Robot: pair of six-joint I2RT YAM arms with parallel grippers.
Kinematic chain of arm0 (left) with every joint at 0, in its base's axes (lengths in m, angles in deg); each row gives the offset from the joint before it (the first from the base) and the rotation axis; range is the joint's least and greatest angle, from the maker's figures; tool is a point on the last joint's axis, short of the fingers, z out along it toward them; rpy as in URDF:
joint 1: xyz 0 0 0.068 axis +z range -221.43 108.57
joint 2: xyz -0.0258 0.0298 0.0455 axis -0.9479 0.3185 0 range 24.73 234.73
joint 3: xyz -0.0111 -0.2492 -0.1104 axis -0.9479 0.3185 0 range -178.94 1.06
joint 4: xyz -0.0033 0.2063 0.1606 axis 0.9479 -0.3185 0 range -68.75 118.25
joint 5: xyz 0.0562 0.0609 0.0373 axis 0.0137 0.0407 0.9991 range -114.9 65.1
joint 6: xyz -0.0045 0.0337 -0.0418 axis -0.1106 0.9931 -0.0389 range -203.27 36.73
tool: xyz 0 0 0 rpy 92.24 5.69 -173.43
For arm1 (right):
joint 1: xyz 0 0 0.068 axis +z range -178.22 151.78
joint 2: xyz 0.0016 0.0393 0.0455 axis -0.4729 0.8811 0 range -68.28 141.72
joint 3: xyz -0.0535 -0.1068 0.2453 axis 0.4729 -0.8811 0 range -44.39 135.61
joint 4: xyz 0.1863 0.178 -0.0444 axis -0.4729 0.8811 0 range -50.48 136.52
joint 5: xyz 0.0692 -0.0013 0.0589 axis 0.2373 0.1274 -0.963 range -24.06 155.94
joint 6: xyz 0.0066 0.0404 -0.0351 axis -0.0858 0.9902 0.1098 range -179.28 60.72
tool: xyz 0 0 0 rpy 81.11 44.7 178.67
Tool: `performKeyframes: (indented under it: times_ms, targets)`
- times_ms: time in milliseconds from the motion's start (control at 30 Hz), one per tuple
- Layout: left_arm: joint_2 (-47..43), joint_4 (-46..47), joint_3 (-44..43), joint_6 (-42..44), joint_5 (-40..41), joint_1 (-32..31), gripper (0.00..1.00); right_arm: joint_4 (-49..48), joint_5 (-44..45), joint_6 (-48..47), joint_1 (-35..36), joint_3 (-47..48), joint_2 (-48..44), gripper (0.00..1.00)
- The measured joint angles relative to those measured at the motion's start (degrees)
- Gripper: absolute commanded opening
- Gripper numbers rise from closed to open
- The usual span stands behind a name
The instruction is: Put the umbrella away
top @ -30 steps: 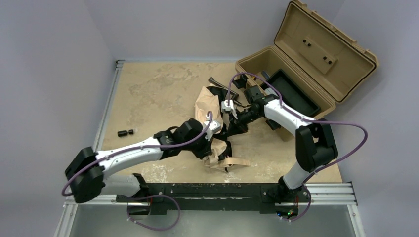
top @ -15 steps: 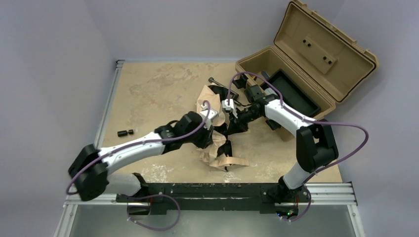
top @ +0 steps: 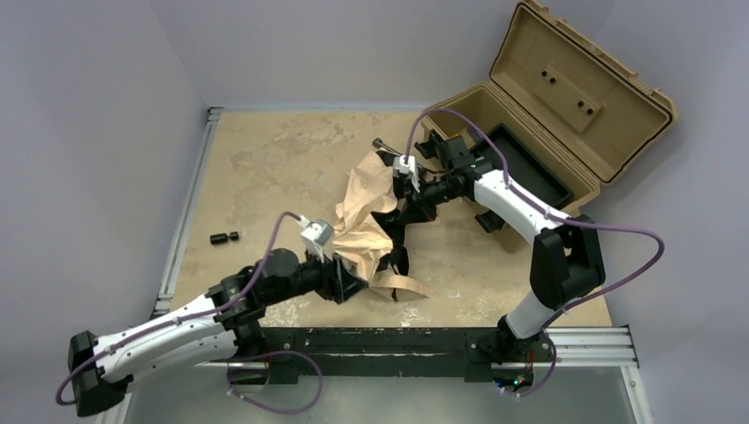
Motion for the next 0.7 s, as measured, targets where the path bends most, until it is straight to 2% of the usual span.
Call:
performKeyframes:
  times_ms: [167, 267, 467, 700]
  targets:
    - [5.60, 0.66, 3.93, -7.69, 6.67, -14.67, 0.64, -3.34, -1.07, 7.04, 0.00, 3.39, 0.00, 0.00]
    - [10.60, 5.62, 4.17, -11.89, 12.79, -19.74, 0.65, -6.34, -1.44, 10.67, 0.00, 3.96, 0.00, 0.00]
    - [24.00, 15.72, 4.26, -18.01, 25.42, -23.87, 0.68, -9.64, -1.44, 15.21, 0.02, 3.76, 0.00, 0.00]
    - [34.01, 18.01, 1.90, -26.51, 39.34, -26.08, 0.68, -12.24, -2.40, 18.49, 0.04, 2.75, -0.04, 0.00]
